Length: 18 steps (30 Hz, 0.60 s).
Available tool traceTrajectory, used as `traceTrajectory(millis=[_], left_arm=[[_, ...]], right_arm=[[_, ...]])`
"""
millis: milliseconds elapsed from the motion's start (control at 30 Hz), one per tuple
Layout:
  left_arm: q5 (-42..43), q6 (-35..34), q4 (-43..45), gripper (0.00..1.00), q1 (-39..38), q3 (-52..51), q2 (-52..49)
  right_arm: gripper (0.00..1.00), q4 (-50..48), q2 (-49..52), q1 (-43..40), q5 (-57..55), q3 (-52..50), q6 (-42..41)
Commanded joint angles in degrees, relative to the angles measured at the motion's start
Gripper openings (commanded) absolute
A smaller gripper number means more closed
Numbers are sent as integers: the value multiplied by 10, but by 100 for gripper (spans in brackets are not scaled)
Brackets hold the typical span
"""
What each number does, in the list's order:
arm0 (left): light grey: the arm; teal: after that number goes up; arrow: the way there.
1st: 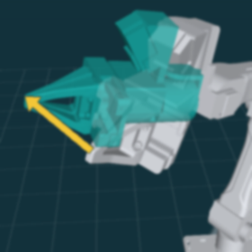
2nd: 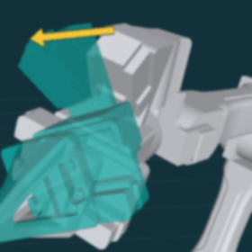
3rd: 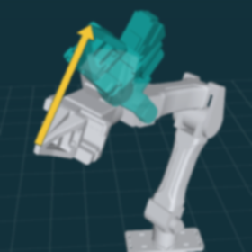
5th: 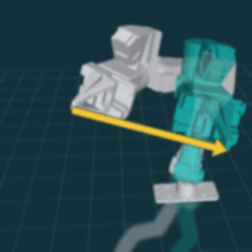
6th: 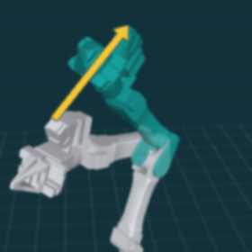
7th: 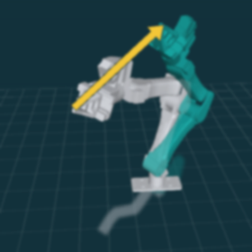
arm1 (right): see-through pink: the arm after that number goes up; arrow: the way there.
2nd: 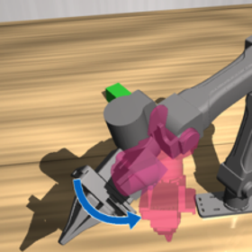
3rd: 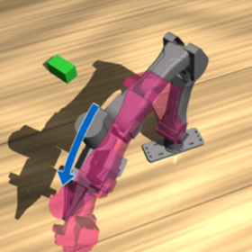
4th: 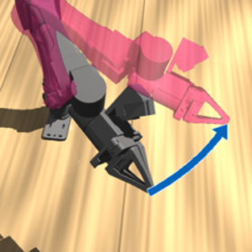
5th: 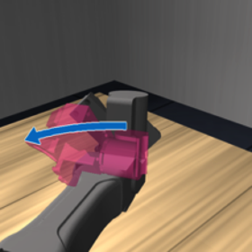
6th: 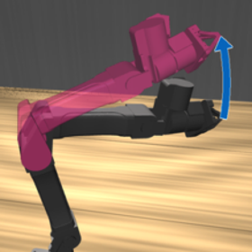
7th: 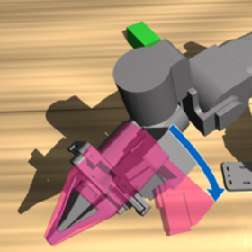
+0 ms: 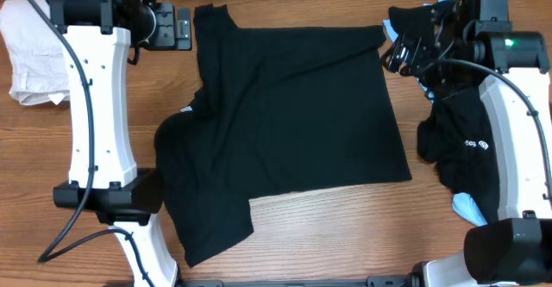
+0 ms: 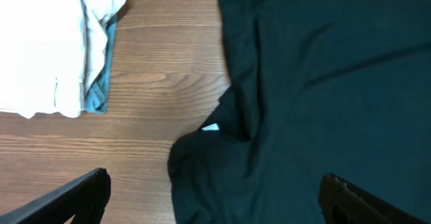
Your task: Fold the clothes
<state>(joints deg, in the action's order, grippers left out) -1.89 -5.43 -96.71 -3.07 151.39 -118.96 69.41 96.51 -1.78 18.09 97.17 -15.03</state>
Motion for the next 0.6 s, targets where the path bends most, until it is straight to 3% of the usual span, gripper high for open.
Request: traceTrajectory(millis=[0, 233, 267, 500, 567], left_arm=[[21, 5, -1, 100, -3, -24, 7], [-56, 50, 31, 86, 2, -229, 5], [-56, 80, 65, 82, 6, -280, 5], [19, 176, 306, 86, 35, -473, 5], [25, 189, 372, 82, 35, -520, 2]], right_arm=[[100, -8, 4, 2, 0, -61, -2], [100, -85, 4, 19, 17, -190, 3], [100, -95, 4, 28, 17, -196, 3], [100, -138, 4, 89, 15, -200, 3], [100, -142, 4, 92, 14, -200, 3]])
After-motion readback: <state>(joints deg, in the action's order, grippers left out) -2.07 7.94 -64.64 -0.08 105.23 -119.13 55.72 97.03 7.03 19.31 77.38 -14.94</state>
